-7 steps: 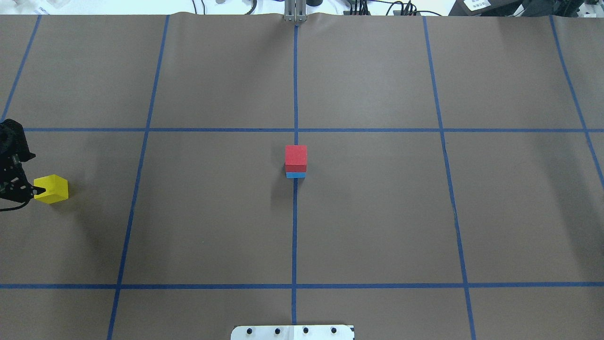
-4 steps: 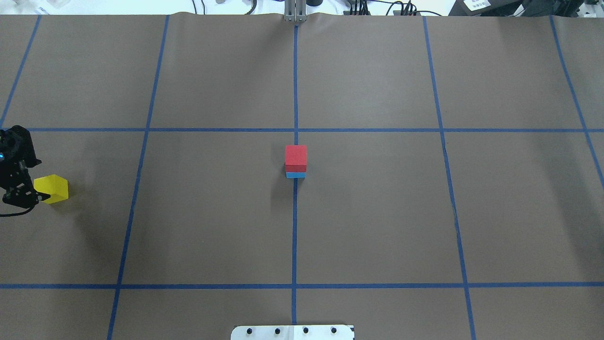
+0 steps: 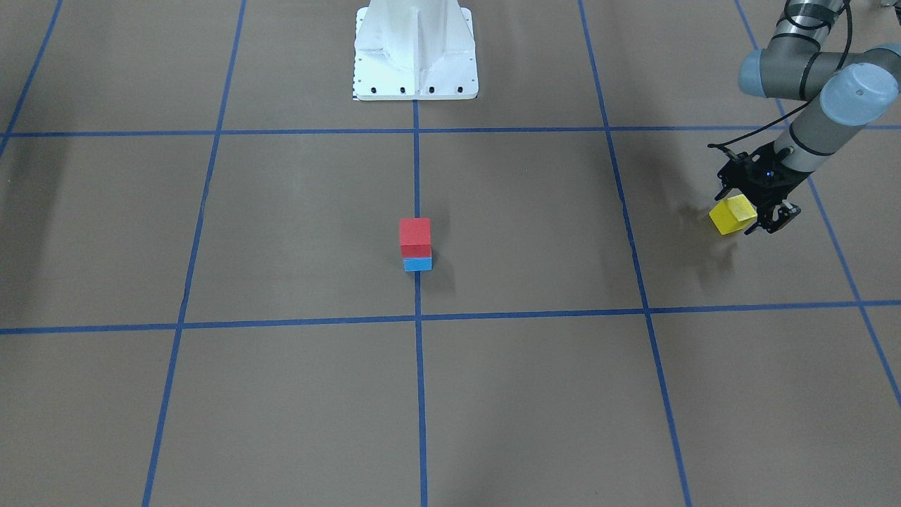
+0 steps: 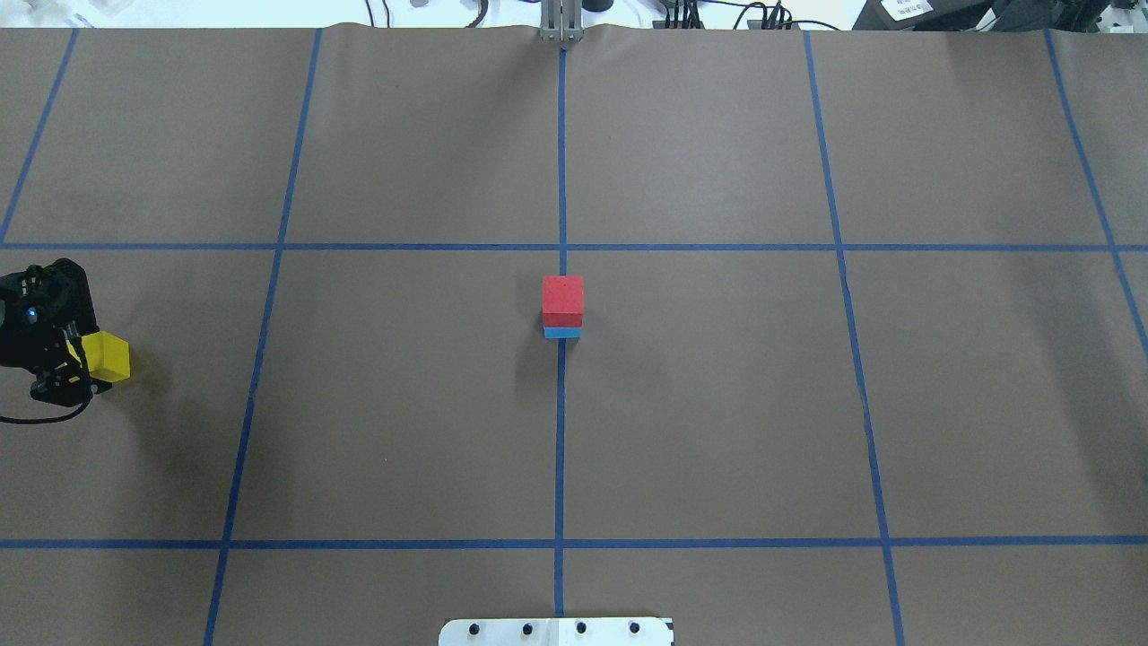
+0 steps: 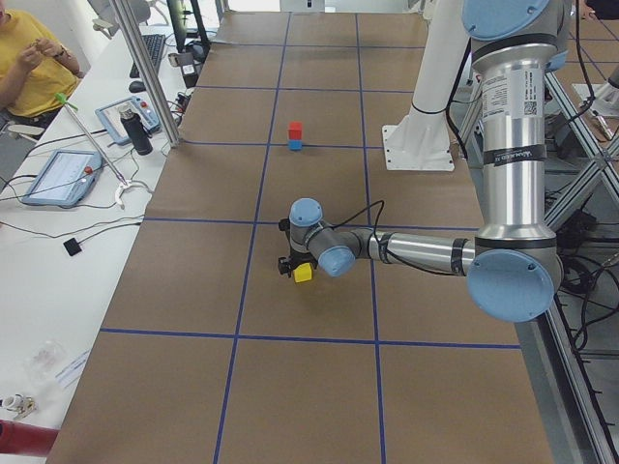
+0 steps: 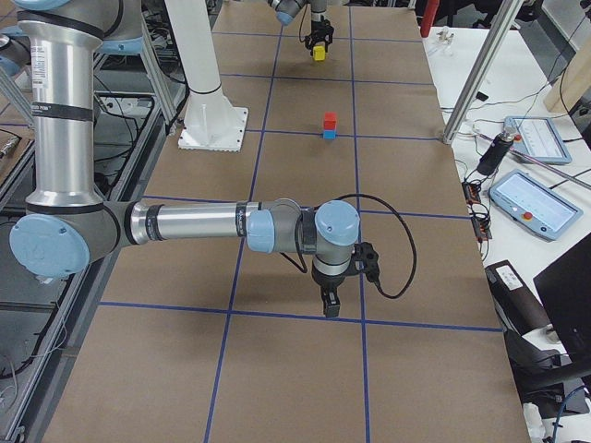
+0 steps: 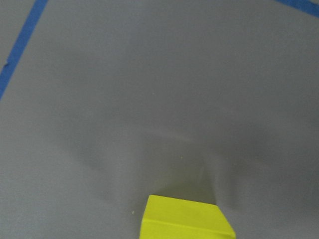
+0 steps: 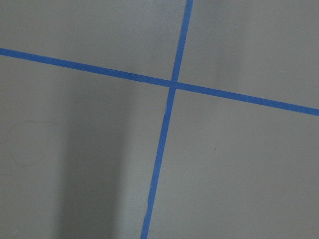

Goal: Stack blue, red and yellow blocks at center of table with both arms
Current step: 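Lower the left gripper onto the yellow block and close it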

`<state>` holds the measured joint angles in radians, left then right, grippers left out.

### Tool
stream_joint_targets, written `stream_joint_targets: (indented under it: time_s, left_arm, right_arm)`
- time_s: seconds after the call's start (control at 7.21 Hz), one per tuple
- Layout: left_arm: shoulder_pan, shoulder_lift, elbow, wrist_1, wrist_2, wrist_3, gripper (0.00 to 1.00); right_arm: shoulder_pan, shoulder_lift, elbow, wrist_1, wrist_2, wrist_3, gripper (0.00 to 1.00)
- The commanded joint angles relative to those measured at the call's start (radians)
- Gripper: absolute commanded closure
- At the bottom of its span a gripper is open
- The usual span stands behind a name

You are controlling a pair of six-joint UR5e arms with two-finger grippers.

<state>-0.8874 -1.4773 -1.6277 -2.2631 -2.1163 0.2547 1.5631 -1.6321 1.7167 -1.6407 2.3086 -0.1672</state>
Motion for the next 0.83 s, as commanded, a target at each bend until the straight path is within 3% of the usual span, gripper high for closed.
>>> stream_joint_targets:
  time_s: [0.0, 0.14, 0.69]
  left_arm:
    - [0.004, -0.008, -0.006, -0.001, -0.011, -0.005, 1.00]
    - [0.002, -0.012, -0.033, 0.007, -0.013, -0.076, 1.00]
    - [0.002, -0.148, -0.084, 0.010, -0.041, -0.809, 1.00]
  right_arm:
    - [0.000, 0.000, 0.003, -0.001, 0.002, 0.000, 0.00]
    - [0.000, 0.000, 0.004, -0.001, 0.003, 0.002, 0.00]
    - [0.000, 0.000, 0.007, -0.001, 0.006, 0.002, 0.00]
